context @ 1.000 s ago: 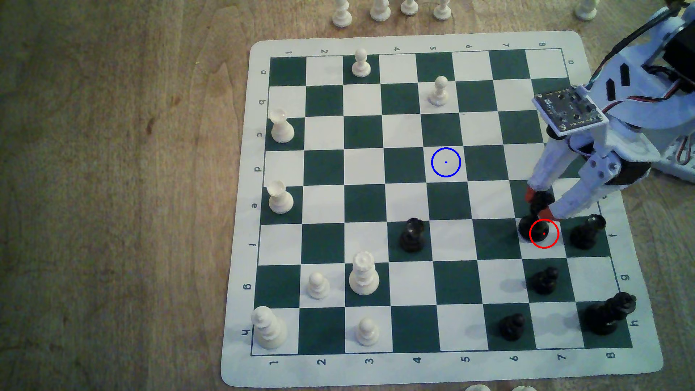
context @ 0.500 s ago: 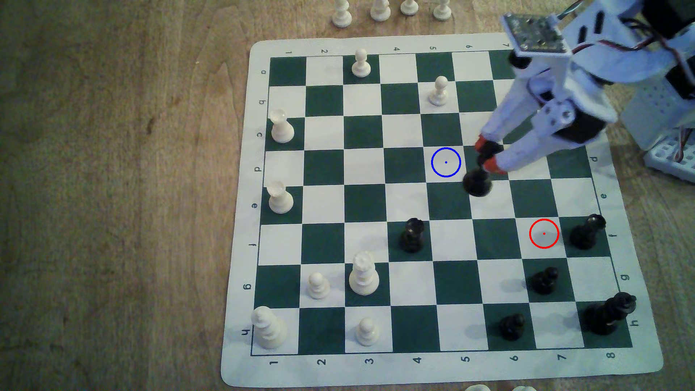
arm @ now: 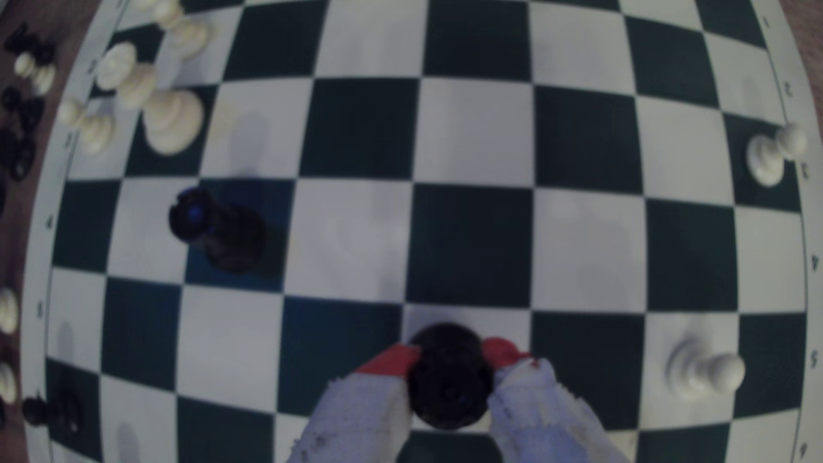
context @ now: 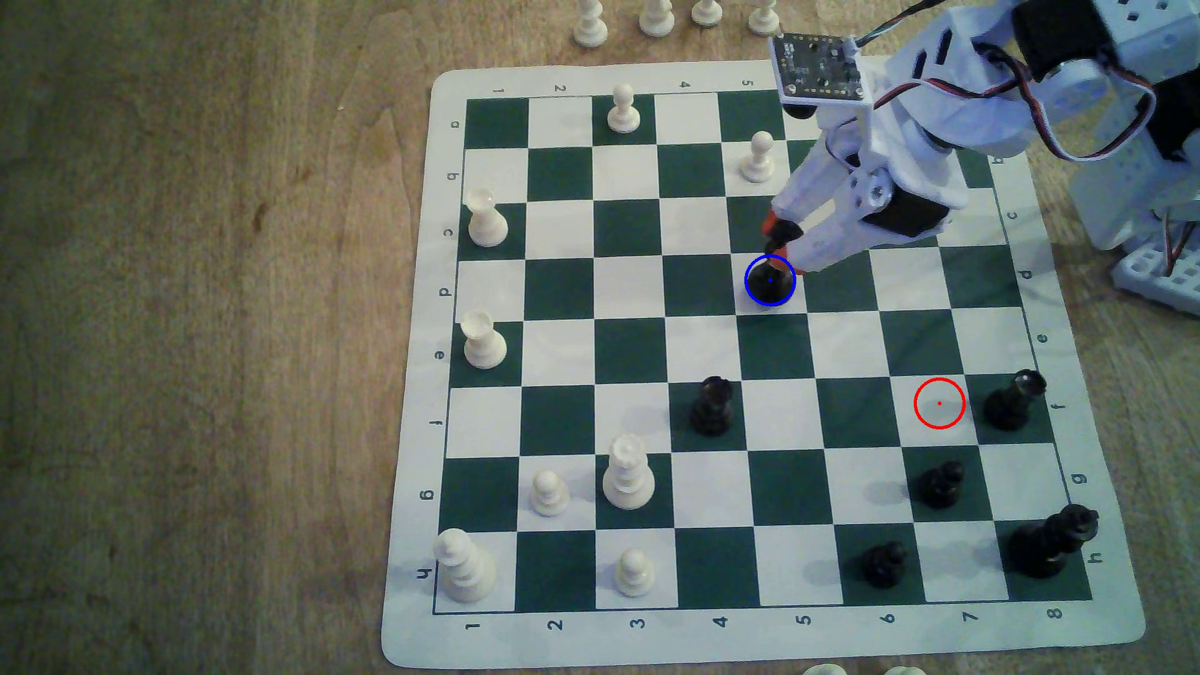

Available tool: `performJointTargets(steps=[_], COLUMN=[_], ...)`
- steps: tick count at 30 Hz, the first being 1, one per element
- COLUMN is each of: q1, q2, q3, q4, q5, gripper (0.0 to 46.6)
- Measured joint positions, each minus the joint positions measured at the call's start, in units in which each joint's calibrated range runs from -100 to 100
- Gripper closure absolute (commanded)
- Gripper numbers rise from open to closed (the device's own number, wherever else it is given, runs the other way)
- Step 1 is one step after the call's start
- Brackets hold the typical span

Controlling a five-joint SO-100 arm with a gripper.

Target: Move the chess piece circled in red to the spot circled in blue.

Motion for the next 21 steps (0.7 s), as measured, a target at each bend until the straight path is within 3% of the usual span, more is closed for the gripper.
performJointTargets(steps=[12, 13, 14, 15, 17, 21], q1=[1.25, 1.25, 1.18, 0.96, 0.74, 0.74], q2=[1.26, 1.26, 1.26, 1.59, 1.93, 2.26], q3=[0.00, 0.00, 0.00, 0.00, 0.00, 0.00], q4=[-0.48, -0.48, -0.48, -0.48, -0.48, -0.48], q5=[0.54, 0.54, 0.54, 0.54, 0.20, -0.63], gripper=[42.9, 40.9, 34.6, 24.2, 20.9, 18.9])
